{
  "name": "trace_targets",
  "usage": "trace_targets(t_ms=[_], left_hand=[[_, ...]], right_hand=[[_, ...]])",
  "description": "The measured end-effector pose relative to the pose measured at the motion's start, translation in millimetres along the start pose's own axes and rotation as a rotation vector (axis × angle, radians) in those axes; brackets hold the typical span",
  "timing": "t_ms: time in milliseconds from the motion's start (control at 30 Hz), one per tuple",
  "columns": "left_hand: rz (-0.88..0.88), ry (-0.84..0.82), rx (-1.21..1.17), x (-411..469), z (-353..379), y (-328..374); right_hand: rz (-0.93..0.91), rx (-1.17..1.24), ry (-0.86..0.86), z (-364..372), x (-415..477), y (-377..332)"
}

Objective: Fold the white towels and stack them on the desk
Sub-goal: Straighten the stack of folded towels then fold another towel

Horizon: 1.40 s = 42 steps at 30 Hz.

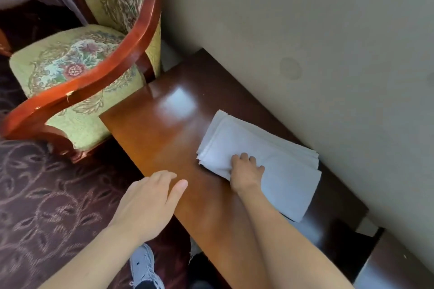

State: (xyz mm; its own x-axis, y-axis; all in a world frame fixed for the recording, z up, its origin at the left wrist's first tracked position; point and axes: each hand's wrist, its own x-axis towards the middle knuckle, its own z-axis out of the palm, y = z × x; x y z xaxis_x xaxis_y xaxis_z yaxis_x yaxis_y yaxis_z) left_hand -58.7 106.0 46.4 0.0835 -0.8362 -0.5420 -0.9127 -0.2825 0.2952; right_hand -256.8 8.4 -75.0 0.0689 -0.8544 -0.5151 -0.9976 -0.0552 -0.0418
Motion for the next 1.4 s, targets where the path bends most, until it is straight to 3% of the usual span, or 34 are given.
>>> trace_targets(t_ms=[133,300,400,567,667,767,933,1067,1300,1400], left_hand=[[-0.002,-0.129,-0.139,-2,15,9],[0.023,-0.316,-0.525,-1,11,39],[0.123,-0.219,-0.62,-11,-14,58],[0.32,0.03,-0.446,-38,-81,77],[0.505,-0.017,-0.377,-73,-110,87],[0.657,-0.138,-0.515,-114,-117,104],[0.717,-0.34,-0.654,-189,-86,141],[0.716,-0.664,-0.63,-260,-46,186],[1.054,-0.492,-0.59,-410,41,287],[1.239,-0.502,-0.463,-492,96,337]], right_hand=[[0.033,0.448,0.025,-25,-16,23],[-0.013,1.126,-0.02,-65,-99,50],[-0.127,1.322,-0.09,-90,-140,53],[-0.262,1.334,-0.048,-153,-209,51],[-0.289,1.264,0.045,-184,-271,48],[-0.277,1.206,0.205,-198,-338,42],[-0.133,1.288,0.444,-185,-473,44],[0.015,1.329,0.629,-166,-572,78],[0.487,1.035,0.729,-75,-745,195],[0.62,1.099,0.798,-11,-828,246]])
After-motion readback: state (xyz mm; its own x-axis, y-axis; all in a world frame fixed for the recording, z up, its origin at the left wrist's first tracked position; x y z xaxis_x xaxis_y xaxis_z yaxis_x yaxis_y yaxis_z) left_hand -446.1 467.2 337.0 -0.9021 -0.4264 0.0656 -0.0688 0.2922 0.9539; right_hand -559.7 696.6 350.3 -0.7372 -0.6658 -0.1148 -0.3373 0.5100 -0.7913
